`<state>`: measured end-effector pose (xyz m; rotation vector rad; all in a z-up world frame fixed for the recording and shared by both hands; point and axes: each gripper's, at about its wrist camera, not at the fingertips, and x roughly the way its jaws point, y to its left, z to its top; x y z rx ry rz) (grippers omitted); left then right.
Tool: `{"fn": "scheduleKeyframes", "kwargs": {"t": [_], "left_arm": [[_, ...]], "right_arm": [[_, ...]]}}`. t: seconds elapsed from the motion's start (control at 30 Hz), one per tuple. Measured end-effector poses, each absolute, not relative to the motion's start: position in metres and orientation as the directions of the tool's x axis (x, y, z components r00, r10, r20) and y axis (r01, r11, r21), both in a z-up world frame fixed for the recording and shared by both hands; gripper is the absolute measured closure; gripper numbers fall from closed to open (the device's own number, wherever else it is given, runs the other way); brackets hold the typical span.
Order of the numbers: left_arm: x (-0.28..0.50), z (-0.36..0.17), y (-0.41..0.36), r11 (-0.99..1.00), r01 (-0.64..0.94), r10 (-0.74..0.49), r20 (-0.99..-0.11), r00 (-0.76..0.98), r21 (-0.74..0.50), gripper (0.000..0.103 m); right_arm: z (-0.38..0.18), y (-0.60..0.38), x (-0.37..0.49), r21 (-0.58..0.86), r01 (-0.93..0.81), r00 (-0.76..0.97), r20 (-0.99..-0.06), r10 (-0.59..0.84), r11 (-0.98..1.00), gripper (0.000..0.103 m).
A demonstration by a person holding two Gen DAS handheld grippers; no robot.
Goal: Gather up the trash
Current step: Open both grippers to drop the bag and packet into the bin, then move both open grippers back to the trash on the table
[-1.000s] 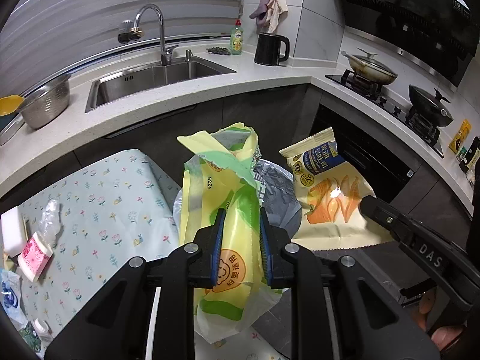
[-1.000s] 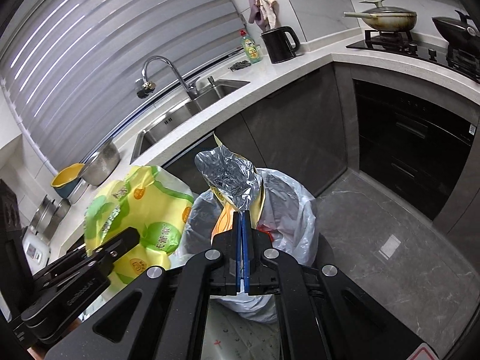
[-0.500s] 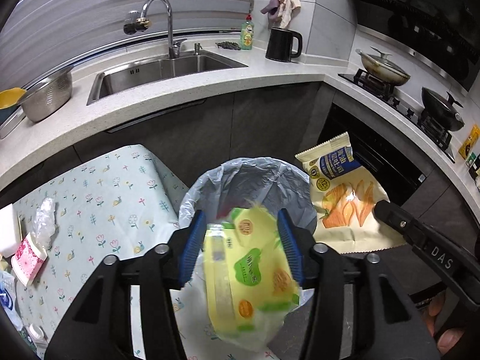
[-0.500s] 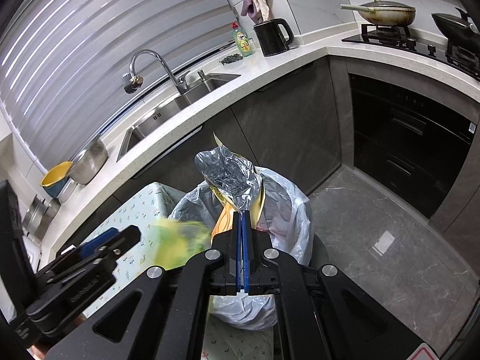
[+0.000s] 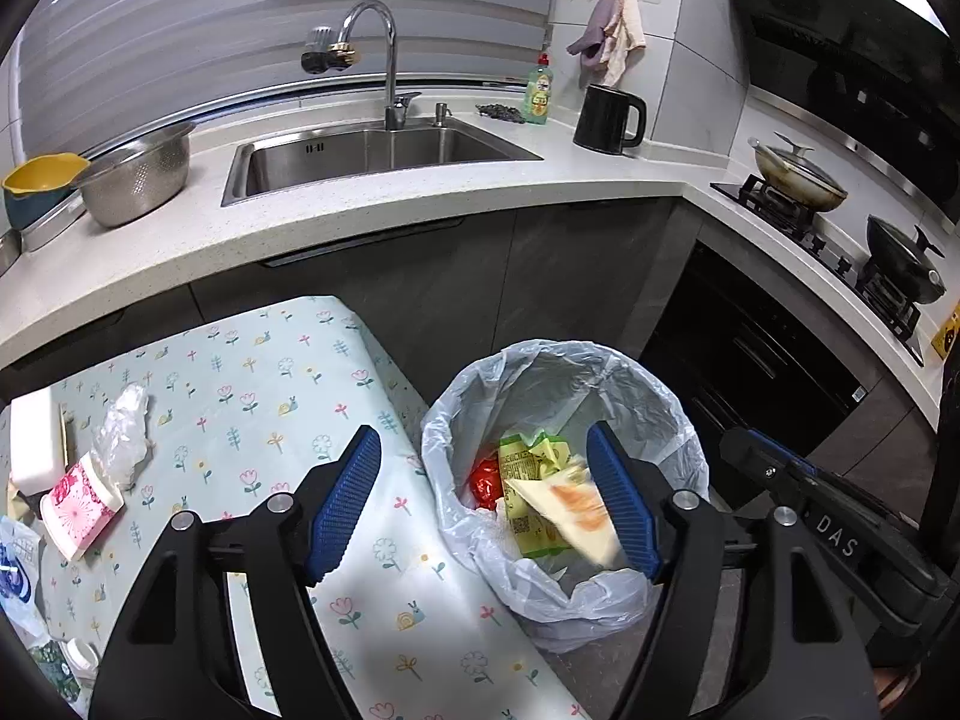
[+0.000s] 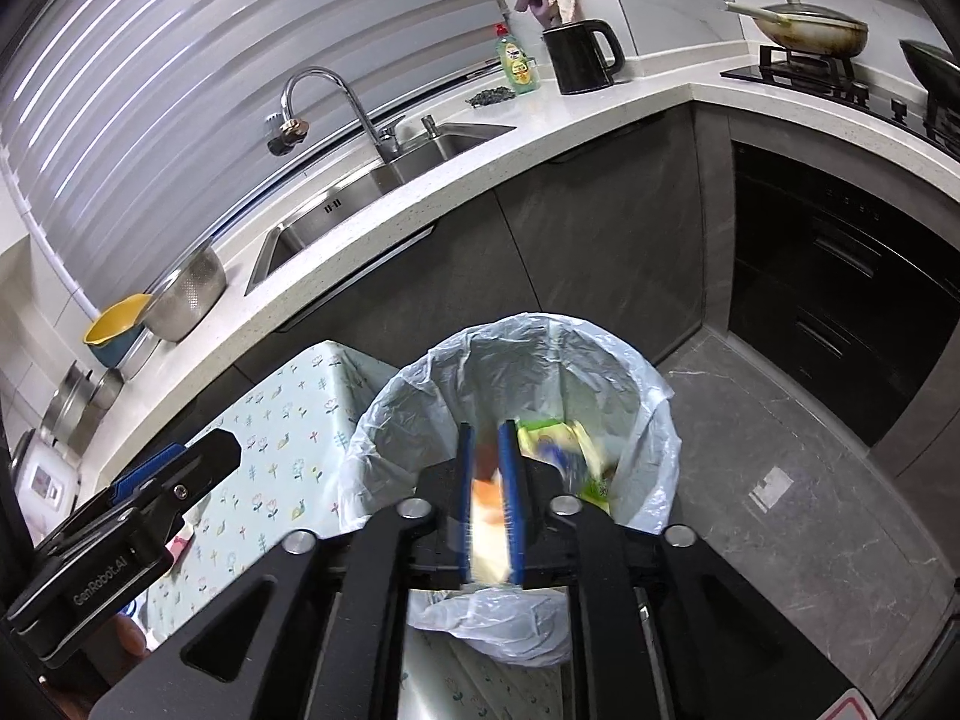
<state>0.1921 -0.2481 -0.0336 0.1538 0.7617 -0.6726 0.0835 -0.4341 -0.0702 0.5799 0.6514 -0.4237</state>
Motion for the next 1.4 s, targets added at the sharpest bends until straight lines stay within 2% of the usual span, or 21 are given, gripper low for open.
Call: {"fn": "scheduleKeyframes", "kwargs": {"t": [0.07,0.23,0.6,1.03,1.17,1.4], "left_arm": [[0.193,-0.035,-0.243,0.790,0.604,-0.499,-0.684,0.532,-0.107,0.034],[0.194,-0.034,-0.231,0.802,0.587,-0.489,-0.681,0.544,-0.107,0.033],[0.187,-0.021,-0.189,0.838,0.536,-0.459,-0.660,0.594,-0.101,0.031],[0.178,0.004,-0.124,0.876,0.470,-0.427,-0.619,0.659,-0.104,0.027],[0.178,0.011,-0.098,0.891,0.439,-0.410,-0.609,0.679,-0.111,0.024],[0.181,0.018,-0.051,0.919,0.378,-0.367,-0.594,0.716,-0.112,0.022]], "right_arm": [[-0.069,-0.432,0.084,0.365,0.534,0.723,-0.664,-0.188,0.763,0.078],[-0.062,-0.424,0.085,0.355,0.523,0.726,-0.661,-0.187,0.775,0.077],[-0.038,-0.380,0.088,0.345,0.464,0.755,-0.636,-0.161,0.816,0.063],[-0.015,-0.313,0.094,0.344,0.364,0.781,-0.619,-0.082,0.866,0.060],[-0.008,-0.292,0.096,0.338,0.336,0.789,-0.610,-0.067,0.879,0.053],[-0.001,-0.253,0.105,0.331,0.284,0.791,-0.612,-0.024,0.900,0.052]]}}
